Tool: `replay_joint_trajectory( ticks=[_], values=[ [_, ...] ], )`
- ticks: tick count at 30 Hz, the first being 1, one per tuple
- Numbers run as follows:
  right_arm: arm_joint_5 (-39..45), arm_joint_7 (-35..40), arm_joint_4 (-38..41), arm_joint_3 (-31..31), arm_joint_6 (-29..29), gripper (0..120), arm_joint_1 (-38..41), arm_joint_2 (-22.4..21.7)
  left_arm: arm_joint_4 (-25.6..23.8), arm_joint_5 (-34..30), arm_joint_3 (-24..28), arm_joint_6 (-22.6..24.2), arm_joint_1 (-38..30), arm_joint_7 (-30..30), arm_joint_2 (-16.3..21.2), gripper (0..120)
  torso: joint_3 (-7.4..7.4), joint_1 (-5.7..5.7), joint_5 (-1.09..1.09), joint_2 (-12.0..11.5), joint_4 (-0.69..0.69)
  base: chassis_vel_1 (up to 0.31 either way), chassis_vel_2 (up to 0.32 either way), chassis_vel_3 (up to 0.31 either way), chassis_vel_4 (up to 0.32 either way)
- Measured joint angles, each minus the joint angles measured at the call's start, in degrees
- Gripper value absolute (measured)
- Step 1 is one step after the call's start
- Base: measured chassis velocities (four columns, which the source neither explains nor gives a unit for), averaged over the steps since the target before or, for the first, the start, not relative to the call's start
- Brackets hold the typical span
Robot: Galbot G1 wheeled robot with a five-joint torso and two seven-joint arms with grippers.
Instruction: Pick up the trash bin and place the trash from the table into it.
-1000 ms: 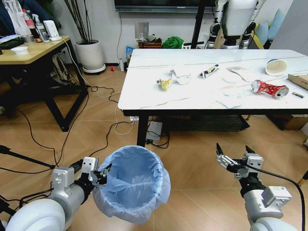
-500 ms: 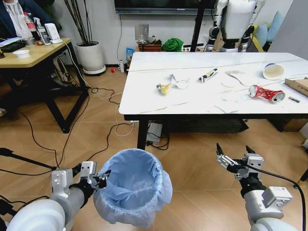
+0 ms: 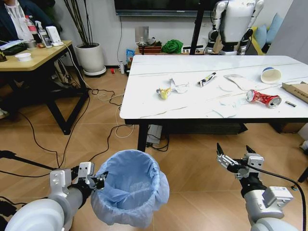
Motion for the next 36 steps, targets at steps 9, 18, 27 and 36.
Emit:
replay_joint_trajectory(
  ticks=[9, 18, 27, 36],
  values=[
    [0.0, 0.0, 0.6, 0.1, 0.0, 100, -0.2, 0.0, 0.0, 0.5, 0.4, 0.0, -0.1, 0.2, -0.4, 3, 1.12, 0.78, 0.0, 1.9, 0.0, 0.0, 0.0, 0.0, 0.0],
    [0.0, 0.0, 1.2, -0.1, -0.1, 100, -0.4, 0.0, 0.0, 0.6, 0.1, 0.0, 0.1, 0.2, -0.6, 3, 2.46, 1.72, 0.0, 4.2, 0.0, 0.0, 0.0, 0.0, 0.0],
    [0.1, 0.1, 1.8, -0.5, -0.2, 100, -0.7, 0.0, 0.0, 0.7, -0.6, 0.0, 0.5, 0.3, -0.7, 3, 3.87, 2.63, 0.0, 6.5, 0.0, 0.0, 0.0, 0.0, 0.0],
    [0.1, 0.1, 2.3, -0.5, -0.2, 100, -0.9, 0.0, 0.0, 0.7, -0.9, 0.0, 0.7, 0.4, -0.7, 3, 4.95, 3.46, 0.0, 8.4, 0.0, 0.0, 0.0, 0.0, 0.0]
  ],
)
